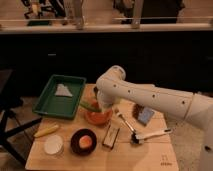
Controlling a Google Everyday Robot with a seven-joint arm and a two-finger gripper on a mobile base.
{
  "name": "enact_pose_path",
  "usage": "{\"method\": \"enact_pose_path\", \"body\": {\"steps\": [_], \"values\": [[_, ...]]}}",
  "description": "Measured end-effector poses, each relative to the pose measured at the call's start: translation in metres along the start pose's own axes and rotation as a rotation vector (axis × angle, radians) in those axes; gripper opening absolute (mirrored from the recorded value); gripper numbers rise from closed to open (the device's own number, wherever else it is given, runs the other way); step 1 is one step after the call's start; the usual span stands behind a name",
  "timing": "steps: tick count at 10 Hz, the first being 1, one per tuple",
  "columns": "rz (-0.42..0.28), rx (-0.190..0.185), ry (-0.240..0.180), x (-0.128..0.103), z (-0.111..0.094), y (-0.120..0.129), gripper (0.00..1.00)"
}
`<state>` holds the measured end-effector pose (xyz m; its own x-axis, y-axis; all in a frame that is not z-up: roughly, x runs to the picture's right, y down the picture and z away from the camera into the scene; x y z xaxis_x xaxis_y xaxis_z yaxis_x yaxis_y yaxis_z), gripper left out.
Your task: Place pepper in red bowl
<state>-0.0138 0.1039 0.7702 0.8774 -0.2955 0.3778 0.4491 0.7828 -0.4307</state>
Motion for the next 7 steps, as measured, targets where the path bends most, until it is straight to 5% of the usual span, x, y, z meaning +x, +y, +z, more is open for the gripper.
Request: {"method": "enact_pose_path", "body": {"steps": [7], "values": [[0.076,-0.006,-0.026,0.022,0.025,-0.028,0.00]]}}
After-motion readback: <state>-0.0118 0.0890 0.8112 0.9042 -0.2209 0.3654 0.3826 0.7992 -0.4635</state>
